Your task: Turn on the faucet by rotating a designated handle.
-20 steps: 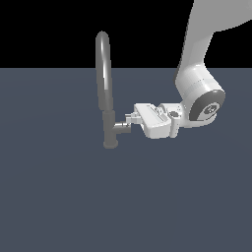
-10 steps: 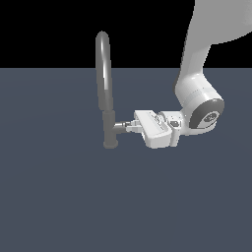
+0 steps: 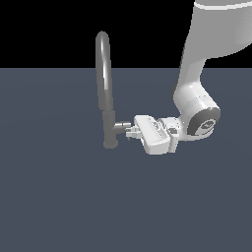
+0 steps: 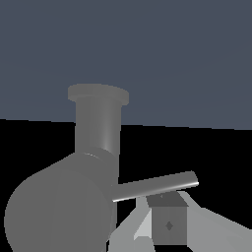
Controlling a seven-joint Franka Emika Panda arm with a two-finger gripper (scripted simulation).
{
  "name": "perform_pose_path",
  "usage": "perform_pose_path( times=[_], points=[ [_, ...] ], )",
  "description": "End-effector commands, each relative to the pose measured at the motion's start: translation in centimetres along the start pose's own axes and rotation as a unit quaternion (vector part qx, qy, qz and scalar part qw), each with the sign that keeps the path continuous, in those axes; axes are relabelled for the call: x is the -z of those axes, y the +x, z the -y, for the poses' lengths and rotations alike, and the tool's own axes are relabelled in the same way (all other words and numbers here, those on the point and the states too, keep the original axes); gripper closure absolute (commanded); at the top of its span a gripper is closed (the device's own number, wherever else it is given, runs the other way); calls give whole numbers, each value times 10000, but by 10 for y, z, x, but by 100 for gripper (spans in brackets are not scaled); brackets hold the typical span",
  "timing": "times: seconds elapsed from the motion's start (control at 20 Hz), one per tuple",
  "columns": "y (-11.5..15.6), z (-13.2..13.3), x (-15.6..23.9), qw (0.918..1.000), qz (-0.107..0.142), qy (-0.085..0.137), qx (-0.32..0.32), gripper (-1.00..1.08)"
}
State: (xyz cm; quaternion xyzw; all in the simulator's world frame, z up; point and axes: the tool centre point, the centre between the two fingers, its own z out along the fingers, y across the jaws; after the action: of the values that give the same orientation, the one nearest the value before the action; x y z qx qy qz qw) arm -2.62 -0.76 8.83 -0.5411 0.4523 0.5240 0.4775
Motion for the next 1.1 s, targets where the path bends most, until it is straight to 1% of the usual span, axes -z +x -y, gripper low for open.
perform_pose_path(
  times=[0.0,0.35,0.4,0.45,1.05],
  points=[
    [19,-1,0,9999,-22,34,-94,108],
    [49,1,1,9998,-27,50,-197,108],
    [49,1,1,9998,-27,50,-197,108],
    [15,12,5,10000,13,6,68,108],
    [57,25,2,9999,-19,42,-146,108]
  ],
)
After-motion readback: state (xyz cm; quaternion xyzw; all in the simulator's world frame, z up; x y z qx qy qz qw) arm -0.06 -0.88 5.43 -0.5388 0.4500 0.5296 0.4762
